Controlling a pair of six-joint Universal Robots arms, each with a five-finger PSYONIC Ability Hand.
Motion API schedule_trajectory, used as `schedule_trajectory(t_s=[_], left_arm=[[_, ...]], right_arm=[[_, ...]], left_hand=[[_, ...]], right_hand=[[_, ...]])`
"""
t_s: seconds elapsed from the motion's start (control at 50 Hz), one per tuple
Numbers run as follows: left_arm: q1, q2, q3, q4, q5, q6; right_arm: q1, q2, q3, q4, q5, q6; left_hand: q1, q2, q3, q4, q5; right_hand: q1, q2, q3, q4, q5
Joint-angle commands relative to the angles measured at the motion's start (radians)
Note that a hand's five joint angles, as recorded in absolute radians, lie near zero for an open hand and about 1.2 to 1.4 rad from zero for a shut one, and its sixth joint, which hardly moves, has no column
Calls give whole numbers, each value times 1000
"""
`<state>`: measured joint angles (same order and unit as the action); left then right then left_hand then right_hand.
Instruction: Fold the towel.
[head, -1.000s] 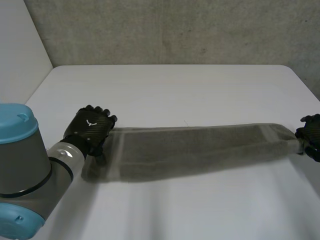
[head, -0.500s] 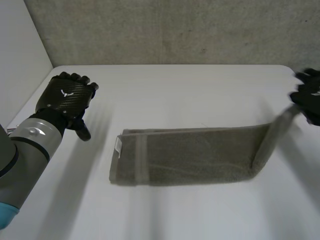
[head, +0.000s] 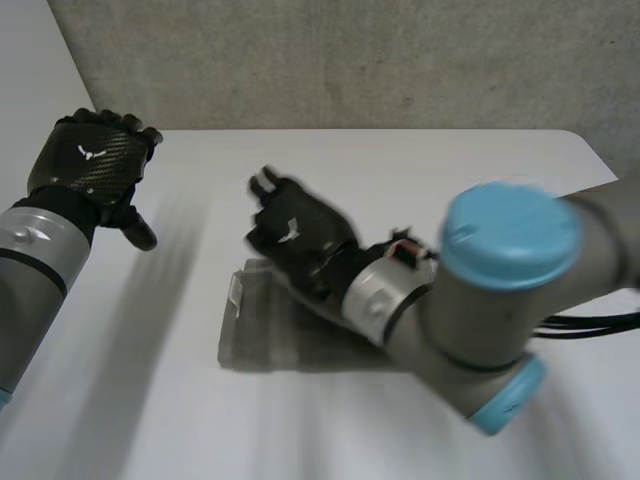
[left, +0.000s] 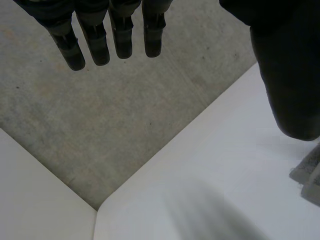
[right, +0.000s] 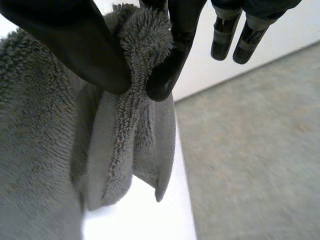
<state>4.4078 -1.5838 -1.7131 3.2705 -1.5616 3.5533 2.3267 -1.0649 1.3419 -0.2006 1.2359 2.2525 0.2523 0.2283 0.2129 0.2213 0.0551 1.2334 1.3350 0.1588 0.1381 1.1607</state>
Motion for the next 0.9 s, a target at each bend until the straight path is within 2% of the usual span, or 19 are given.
schedule_trajectory(t_s=[0.02,0.08,0.26,0.28,0.3,0.32,0.34,0.42,0.5,0.54,0.56,0.6,0.66,0.74,0.78,0.9], left_arm=[[-1,4,-6,0,1,-34],[-1,4,-14,0,0,-36],[-1,-2,-17,1,0,-45],[-1,-2,-17,1,0,-45],[-1,-5,-16,6,0,-51],[-5,-7,-16,11,-2,-57],[-5,-7,-16,11,-2,-57],[-18,-12,-16,14,-3,-73],[-31,-13,-16,14,-3,-90],[-56,-24,-11,14,-3,-112],[-56,-24,-11,14,-3,-113],[-100,-53,0,14,-2,-136],[-148,-88,4,14,-2,-151],[-185,-130,9,14,-5,-151],[-226,-177,20,14,-8,-151],[-280,-232,20,14,-8,-149]], right_arm=[[111,149,-101,1,79,1],[163,215,-162,1,146,2],[204,296,-214,0,194,10],[207,310,-222,1,203,19],[207,310,-222,1,203,19],[207,316,-222,3,214,32],[203,313,-221,6,229,57],[189,283,-202,12,243,145],[157,192,-167,26,244,266],[44,73,-106,76,237,388],[43,72,-105,76,237,389],[-45,-21,-46,134,229,484],[-120,-87,21,187,211,538],[-193,-130,103,216,166,547],[-259,-165,201,218,102,544],[-365,-224,368,187,40,549]], left_hand=[[-89,-65,-38,-47,-55],[-89,-65,-38,-47,-55],[-89,-65,-38,-47,-55],[-89,-65,-38,-47,-55],[-89,-65,-38,-47,-55],[-89,-65,-38,-47,-55],[-89,-65,-38,-47,-55],[-89,-65,-38,-47,-55],[-89,-65,-38,-47,-55],[-89,-65,-38,-47,-55],[-89,-65,-38,-47,-55],[-89,-65,-38,-47,-55],[-89,-65,-38,-47,-55],[-89,-65,-38,-47,-55],[-89,-65,-38,-47,-55],[-89,-65,-38,-47,-55]], right_hand=[[163,61,16,36,61],[163,61,16,36,61],[163,61,16,36,61],[-19,-121,16,36,-121],[-21,-123,16,36,-123],[-890,-992,16,36,-992],[-1218,-1320,16,36,-1161],[-1233,-1335,16,36,-1161],[-1233,-1335,16,36,-1161],[-1233,-1335,16,36,-1161],[-1233,-1335,16,36,-1161],[-1233,-1335,16,36,-1161],[-1233,-1335,16,36,-1161],[-1233,-1335,16,36,-1161],[-1233,-1335,16,36,-1161],[-1233,-1335,16,36,-1161]])
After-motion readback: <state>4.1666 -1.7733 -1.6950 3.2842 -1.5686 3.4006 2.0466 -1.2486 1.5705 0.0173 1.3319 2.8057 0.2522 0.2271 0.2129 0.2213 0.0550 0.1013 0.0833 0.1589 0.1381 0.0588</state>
